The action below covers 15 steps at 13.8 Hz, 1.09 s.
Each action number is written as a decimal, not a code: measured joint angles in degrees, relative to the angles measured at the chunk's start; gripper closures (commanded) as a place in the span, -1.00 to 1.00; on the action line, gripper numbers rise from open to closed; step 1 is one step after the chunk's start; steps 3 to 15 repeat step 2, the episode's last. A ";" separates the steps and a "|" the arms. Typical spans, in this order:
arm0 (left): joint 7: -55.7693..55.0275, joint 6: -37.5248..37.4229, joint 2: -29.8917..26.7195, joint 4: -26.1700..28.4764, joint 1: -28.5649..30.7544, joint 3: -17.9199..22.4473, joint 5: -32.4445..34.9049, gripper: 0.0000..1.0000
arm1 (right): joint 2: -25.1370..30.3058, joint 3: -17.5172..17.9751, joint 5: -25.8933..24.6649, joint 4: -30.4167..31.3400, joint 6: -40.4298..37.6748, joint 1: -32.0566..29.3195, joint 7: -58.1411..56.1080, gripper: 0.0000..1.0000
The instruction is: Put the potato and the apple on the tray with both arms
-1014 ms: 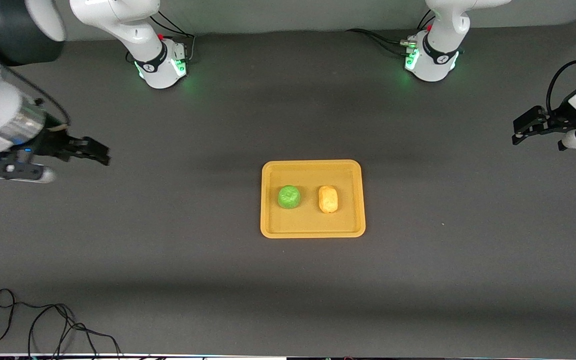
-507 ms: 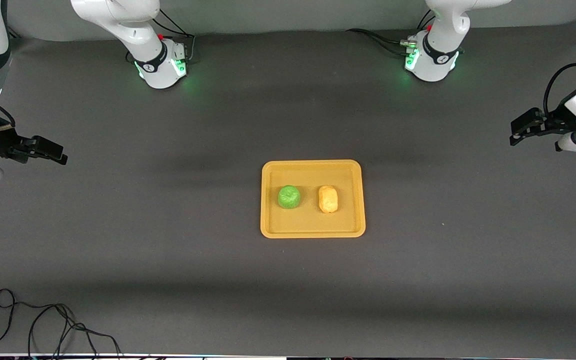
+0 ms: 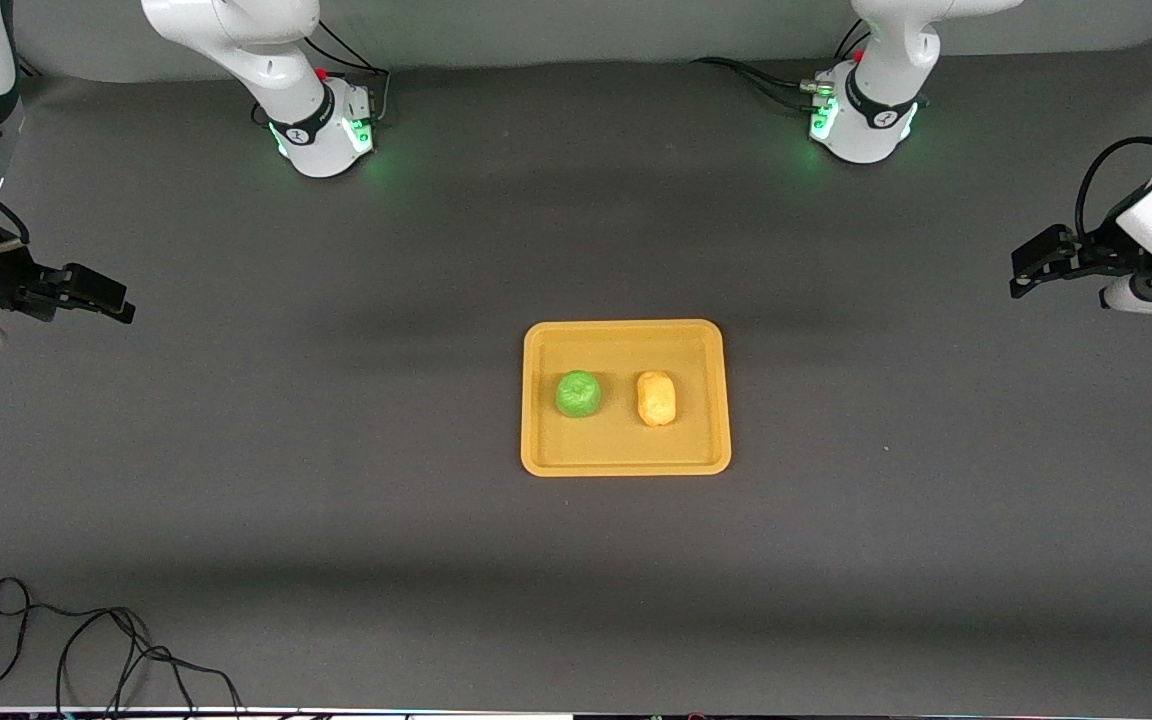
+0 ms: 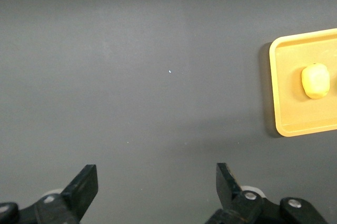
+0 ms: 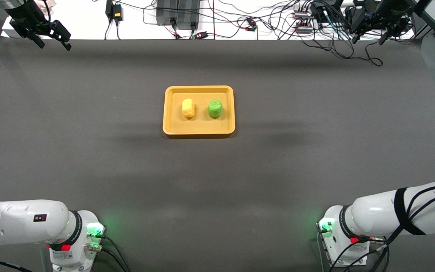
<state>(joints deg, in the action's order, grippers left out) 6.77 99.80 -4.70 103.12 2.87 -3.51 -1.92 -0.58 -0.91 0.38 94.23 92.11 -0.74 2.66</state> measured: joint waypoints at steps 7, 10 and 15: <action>-0.38 0.00 0.47 0.01 0.01 0.01 0.00 -1.00 | 0.04 0.00 0.00 0.00 -0.03 0.00 0.00 -1.00; -0.38 0.00 0.47 0.01 0.01 0.01 0.00 -1.00 | 0.04 0.00 0.00 0.00 -0.03 0.00 0.00 -1.00; -0.38 0.00 0.47 0.01 0.01 0.01 0.00 -1.00 | 0.04 0.00 0.00 0.00 -0.03 0.00 0.00 -1.00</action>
